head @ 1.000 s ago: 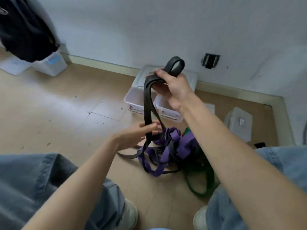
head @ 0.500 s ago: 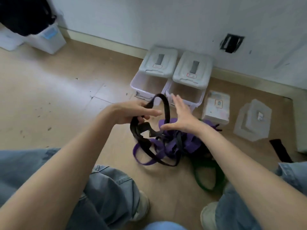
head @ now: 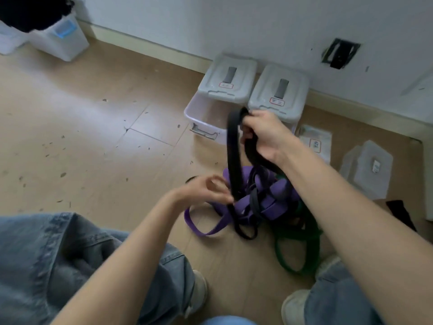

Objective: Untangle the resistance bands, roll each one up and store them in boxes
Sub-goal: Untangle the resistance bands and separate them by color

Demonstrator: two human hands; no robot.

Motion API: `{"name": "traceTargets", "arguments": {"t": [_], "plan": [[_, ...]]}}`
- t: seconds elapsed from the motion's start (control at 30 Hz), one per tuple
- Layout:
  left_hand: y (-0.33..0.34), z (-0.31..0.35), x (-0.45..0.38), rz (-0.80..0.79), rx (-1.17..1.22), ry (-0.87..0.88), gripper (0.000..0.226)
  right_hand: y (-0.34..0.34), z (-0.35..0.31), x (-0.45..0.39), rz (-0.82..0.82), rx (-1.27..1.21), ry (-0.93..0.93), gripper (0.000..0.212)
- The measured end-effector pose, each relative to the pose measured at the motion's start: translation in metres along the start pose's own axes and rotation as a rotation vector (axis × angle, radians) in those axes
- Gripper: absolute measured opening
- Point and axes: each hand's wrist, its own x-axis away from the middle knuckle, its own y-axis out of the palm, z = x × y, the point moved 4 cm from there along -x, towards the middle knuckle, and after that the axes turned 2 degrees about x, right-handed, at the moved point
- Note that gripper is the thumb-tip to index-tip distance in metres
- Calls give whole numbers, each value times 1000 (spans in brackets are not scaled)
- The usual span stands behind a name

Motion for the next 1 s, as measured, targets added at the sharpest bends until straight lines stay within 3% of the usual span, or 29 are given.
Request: {"name": "traceTargets", "arguments": {"t": [0.07, 0.17, 0.2, 0.27, 0.33, 0.43, 0.5, 0.63, 0.77, 0.9, 0.97, 1.0], "plan": [[21, -19, -3, 26, -57, -30, 78, 4, -17, 6, -82, -241, 13, 28], [16, -16, -8, 335, -206, 72, 92, 11, -23, 13, -130, -348, 51, 28], [14, -9, -9, 374, -240, 108, 93, 15, -21, 17, -123, -408, 85, 29], [20, 14, -11, 315, -194, 268, 73, 27, -17, 22, -133, -605, 147, 30], [34, 29, -12, 291, -28, 366, 35, 34, -18, 20, -125, -775, 141, 28], [26, 28, -7, 347, 313, 268, 12, 18, -25, 5, 24, -903, 44, 20], [-3, 28, 1, 373, 444, 255, 13, -7, -21, -1, 144, -855, -9, 18], [-72, 51, 19, 349, 575, 309, 36, -25, 33, 5, 228, -458, 111, 26], [-145, 79, 16, 371, 333, 190, 31, 20, 87, 10, 119, -239, 259, 13], [-214, 82, -4, 672, -47, -113, 14, 91, 123, -9, 94, -258, 329, 34], [-230, 80, -25, 826, -374, -63, 7, 121, 139, -26, 21, -188, 381, 33], [-231, 77, -39, 845, -488, -19, 23, 132, 148, -35, -57, -60, 429, 34]]}}
